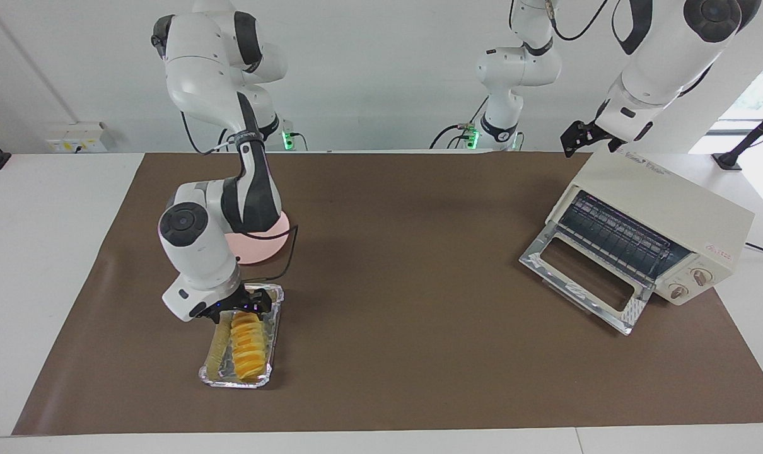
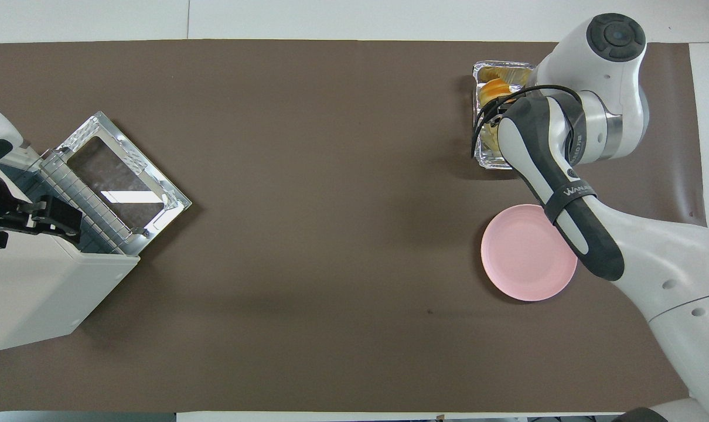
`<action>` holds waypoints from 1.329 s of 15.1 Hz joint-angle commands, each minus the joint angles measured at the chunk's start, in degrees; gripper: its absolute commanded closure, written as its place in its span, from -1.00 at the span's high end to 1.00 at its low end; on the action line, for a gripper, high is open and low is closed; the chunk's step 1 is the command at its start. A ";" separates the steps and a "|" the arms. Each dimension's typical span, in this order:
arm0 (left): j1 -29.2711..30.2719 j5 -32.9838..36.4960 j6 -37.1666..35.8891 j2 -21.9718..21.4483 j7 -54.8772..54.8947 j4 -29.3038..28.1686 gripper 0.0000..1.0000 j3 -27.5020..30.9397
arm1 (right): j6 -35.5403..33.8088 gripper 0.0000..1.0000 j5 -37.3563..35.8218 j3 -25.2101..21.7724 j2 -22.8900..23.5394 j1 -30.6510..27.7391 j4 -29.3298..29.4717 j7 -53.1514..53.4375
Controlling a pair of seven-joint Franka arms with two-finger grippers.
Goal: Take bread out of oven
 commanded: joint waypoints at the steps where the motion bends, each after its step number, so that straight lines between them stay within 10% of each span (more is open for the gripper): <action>1: 0.48 -0.80 0.47 -1.50 0.17 -1.55 1.00 -0.13 | 3.97 1.00 -2.23 0.21 1.60 -0.30 -0.57 1.36; 8: 0.48 -0.80 0.47 -1.50 0.16 -1.55 1.00 -0.13 | 6.78 1.00 -2.23 0.21 3.80 0.58 -0.22 5.67; 9: 0.48 -0.80 0.47 -1.50 0.08 -1.55 1.00 -0.13 | 6.79 0.64 -2.23 0.21 3.80 0.49 -0.30 5.58; 11: 0.48 -0.80 0.47 -1.50 0.08 -1.55 1.00 -0.13 | 6.53 -0.85 -1.97 0.21 3.80 0.23 -0.22 5.49; 12: 0.48 -0.80 0.47 -1.50 0.08 -1.55 1.00 -0.13 | 6.53 -1.00 -1.36 0.21 3.72 -0.30 -0.22 5.58; 20: 0.48 -0.80 0.47 -1.50 0.08 -1.55 1.00 -0.13 | 4.25 -1.00 -1.18 0.29 2.66 -0.48 0.05 5.58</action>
